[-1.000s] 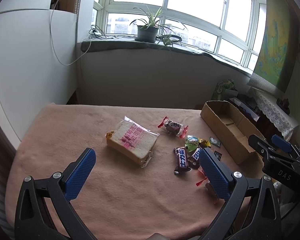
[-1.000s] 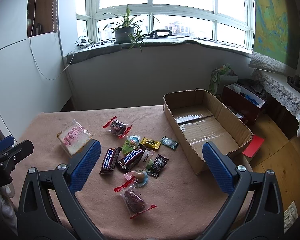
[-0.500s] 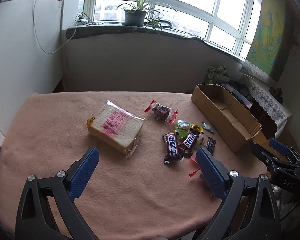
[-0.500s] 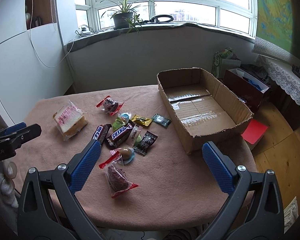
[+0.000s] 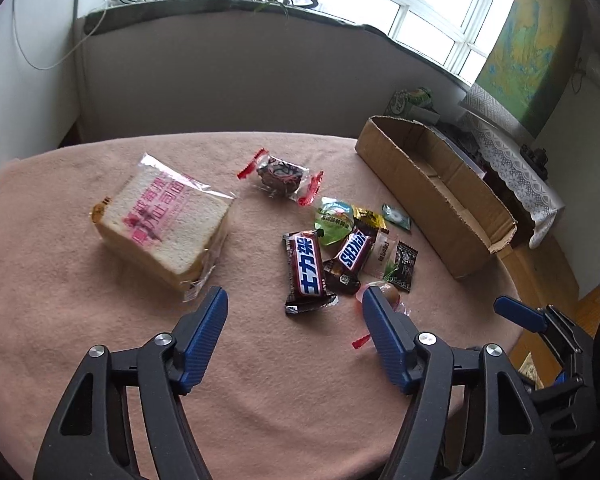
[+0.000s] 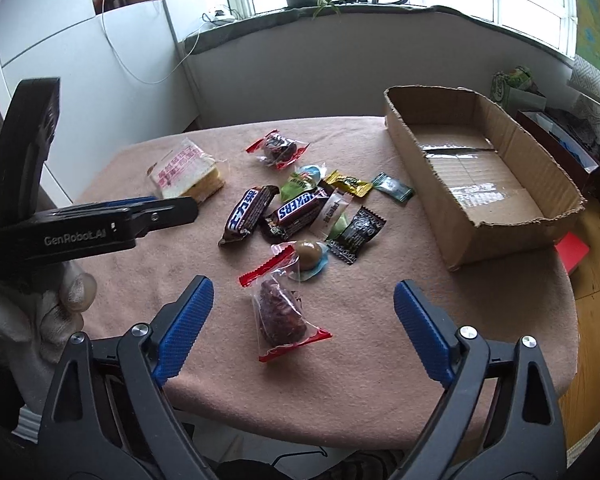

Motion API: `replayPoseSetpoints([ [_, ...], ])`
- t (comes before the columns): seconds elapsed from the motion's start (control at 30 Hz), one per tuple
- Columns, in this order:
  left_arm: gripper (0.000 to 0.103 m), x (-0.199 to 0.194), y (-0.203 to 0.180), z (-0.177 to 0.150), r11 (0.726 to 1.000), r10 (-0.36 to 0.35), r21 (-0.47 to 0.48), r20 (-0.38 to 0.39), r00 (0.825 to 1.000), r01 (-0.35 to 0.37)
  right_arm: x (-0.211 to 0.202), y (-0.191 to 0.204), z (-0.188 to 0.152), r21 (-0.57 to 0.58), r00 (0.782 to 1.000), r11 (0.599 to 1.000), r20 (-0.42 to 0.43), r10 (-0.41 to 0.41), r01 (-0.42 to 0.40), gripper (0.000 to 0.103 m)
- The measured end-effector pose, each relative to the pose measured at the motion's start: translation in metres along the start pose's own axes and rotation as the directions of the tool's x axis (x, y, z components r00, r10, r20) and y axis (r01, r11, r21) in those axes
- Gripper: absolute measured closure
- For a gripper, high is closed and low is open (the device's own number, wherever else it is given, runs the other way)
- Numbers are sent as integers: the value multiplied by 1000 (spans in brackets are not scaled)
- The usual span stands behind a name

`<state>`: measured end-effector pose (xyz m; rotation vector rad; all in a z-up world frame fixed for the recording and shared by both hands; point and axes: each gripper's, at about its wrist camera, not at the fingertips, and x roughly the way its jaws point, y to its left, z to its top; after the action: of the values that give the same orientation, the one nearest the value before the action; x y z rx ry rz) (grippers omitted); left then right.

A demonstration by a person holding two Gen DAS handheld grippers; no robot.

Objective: Organize snacks
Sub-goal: 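Grasp the blue chocolate bar with the left tool while the right tool grasps the red-ended clear bag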

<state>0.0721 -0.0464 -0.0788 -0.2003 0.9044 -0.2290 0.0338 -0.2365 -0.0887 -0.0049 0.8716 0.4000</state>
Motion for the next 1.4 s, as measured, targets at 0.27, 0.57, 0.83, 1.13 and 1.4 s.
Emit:
replayPoseSetpoints([
  [0.27, 50, 34, -3, 8, 1000, -30, 2, -82, 996, 30, 30, 6, -1, -37, 997, 999, -66, 27, -30, 15],
  [0.57, 66, 62, 1, 11, 1000, -23, 4, -135, 991, 24, 50, 7, 1, -42, 993, 998, -114, 40, -45, 26],
  [0.83, 76, 72, 3, 12, 1000, -28, 2, -144, 989, 29, 64, 10, -3, -60, 985, 996, -166, 56, -67, 55],
  [1.13, 76, 70, 6, 12, 999, -37, -8, -128, 991, 37, 63, 10, -6, -40, 983, 995, -166, 82, -89, 69],
  [1.4, 76, 56, 10, 11, 999, -39, -18, -97, 995, 37, 49, 6, -4, -6, 988, 996, -127, 92, -93, 69],
])
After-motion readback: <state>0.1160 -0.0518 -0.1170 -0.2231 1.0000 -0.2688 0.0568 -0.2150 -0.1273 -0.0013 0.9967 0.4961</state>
